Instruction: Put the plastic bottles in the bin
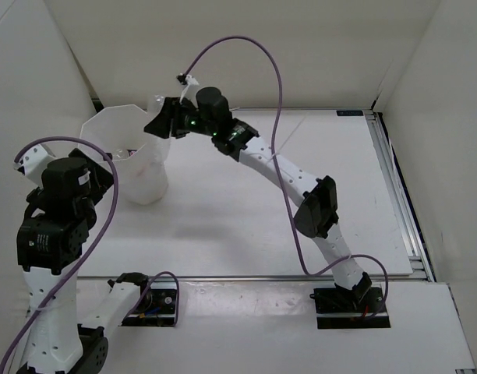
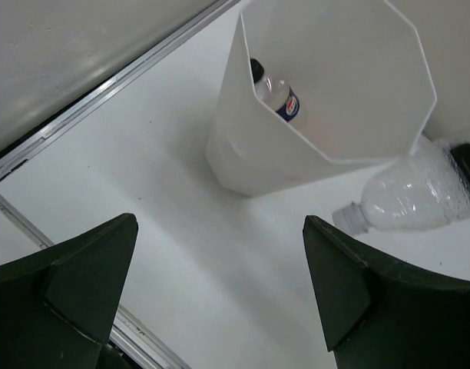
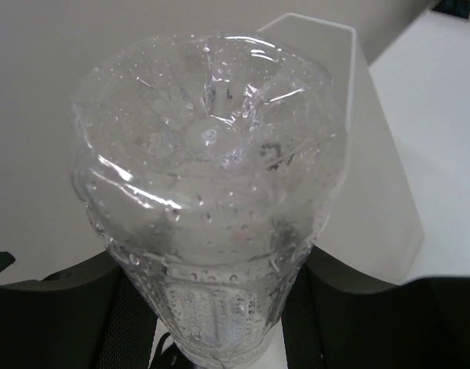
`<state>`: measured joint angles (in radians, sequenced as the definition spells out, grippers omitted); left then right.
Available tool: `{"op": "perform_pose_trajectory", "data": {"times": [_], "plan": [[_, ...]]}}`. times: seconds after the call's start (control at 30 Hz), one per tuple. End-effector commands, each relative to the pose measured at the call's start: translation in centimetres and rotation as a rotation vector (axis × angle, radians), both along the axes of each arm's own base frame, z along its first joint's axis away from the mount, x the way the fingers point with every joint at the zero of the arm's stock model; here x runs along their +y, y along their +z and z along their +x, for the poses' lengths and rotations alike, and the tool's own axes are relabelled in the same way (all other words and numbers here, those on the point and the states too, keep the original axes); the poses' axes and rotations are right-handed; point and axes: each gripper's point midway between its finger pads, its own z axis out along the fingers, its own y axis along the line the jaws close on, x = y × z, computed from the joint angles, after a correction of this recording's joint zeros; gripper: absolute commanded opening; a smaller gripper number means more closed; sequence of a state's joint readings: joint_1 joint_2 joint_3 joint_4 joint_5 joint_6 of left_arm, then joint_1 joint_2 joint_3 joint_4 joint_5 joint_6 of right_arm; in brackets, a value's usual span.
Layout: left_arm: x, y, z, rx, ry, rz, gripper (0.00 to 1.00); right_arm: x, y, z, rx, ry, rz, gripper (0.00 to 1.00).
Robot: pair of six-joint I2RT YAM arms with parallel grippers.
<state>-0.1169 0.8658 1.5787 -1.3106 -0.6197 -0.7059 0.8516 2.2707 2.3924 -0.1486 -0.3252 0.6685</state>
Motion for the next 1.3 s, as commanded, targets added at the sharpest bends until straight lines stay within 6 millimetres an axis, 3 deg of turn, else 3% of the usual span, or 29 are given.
{"op": "perform_pose_trajectory", "data": {"times": [0.0,0.03,0.1,0.2,0.27,0.43,0.53,0.63,0.67,0.73,0.77,0.8,0.83,0.87,0.9,0.93,0.97,1.0,1.03,1.07,1.13,1.17,1.2,1.23,1.27], "plan": [[-0.2,-0.6,-2.7,0.073,-0.063,0.023,1.0,0.5,12.2,-1.8,-0.35,-0.099,0.264,0.23],[-0.3,-0.6,-2.7,0.089,-0.087,0.043,1.0,0.7,11.9,-1.0,-0.362,-0.126,0.267,0.23],[-0.8,0.1,-2.8,0.079,-0.138,0.052,1.0,1.2,12.8,-2.1,-0.399,-0.123,0.292,0.23],[-0.8,0.3,-3.0,0.093,-0.174,0.086,1.0,0.2,14.0,-2.6,-0.453,-0.131,0.286,0.23],[-0.8,0.8,-3.4,0.077,-0.178,0.095,1.0,0.0,13.8,-2.7,-0.47,-0.133,0.266,0.23],[-0.5,0.5,-4.1,0.079,-0.179,0.116,1.0,0.2,14.5,-1.8,-0.513,-0.174,0.321,0.23],[-0.6,0.4,-4.1,0.088,-0.196,0.127,1.0,0.7,14.9,-0.1,-0.491,-0.246,0.396,0.29],[-1.0,0.5,-4.2,0.082,-0.234,0.138,1.0,0.9,14.9,0.3,-0.449,-0.259,0.452,0.29],[-1.1,0.8,-4.2,0.076,-0.249,0.146,1.0,1.8,13.3,0.6,-0.436,-0.242,0.441,0.29],[-1.2,0.8,-4.2,0.075,-0.259,0.146,1.0,2.7,12.2,0.4,-0.455,-0.227,0.411,0.31],[-1.2,0.9,-4.4,0.07,-0.262,0.153,1.0,3.1,10.8,0.8,-0.454,-0.228,0.366,0.39],[-1.2,0.6,-4.4,0.079,-0.263,0.154,1.0,3.6,10.3,0.3,-0.462,-0.219,0.342,0.53],[-1.2,0.6,-4.4,0.079,-0.263,0.154,1.0,3.7,9.5,0.5,-0.472,-0.22,0.304,0.76],[-1.2,0.6,-4.3,0.075,-0.258,0.145,1.0,4.1,8.4,0.3,-0.49,-0.21,0.226,0.85],[-1.2,0.6,-4.3,0.075,-0.258,0.145,1.0,3.8,8.6,-0.1,-0.497,-0.197,0.195,0.92],[-1.2,0.6,-4.3,0.071,-0.254,0.138,1.0,3.3,8.9,-0.3,-0.504,-0.195,0.164,1.0],[-1.3,0.6,-4.3,0.065,-0.249,0.128,1.0,1.6,11.2,-1.6,-0.539,-0.183,0.139,1.0],[-1.3,0.6,-4.3,0.061,-0.245,0.119,1.0,0.7,11.0,-1.8,-0.535,-0.193,0.098,1.0],[-1.3,0.7,-4.3,0.049,-0.225,0.101,1.0,-0.8,12.2,-1.9,-0.528,-0.232,0.089,1.0],[-1.1,0.8,-4.5,0.033,-0.208,0.092,1.0,-4.0,15.9,-2.9,-0.532,-0.295,0.105,1.0],[-1.2,0.1,-4.2,0.036,-0.177,0.054,1.0,-9.5,19.1,-2.6,-0.491,-0.451,0.111,1.0],[-1.2,-0.1,-4.3,0.029,-0.167,0.036,1.0,-11.9,19.7,-1.4,-0.45,-0.499,0.111,1.0],[-1.1,-1.2,-4.3,0.046,-0.145,0.025,1.0,-13.4,18.5,-1.3,-0.38,-0.5,0.062,1.0],[-0.9,-1.8,-4.3,0.051,-0.12,0.015,1.0,-15.2,18.8,-1.8,-0.3,-0.501,0.076,1.0],[-1.1,-2.5,-4.3,0.043,-0.095,-0.027,1.0,-17.5,17.3,-0.2,-0.227,-0.534,0.034,1.0]]}}
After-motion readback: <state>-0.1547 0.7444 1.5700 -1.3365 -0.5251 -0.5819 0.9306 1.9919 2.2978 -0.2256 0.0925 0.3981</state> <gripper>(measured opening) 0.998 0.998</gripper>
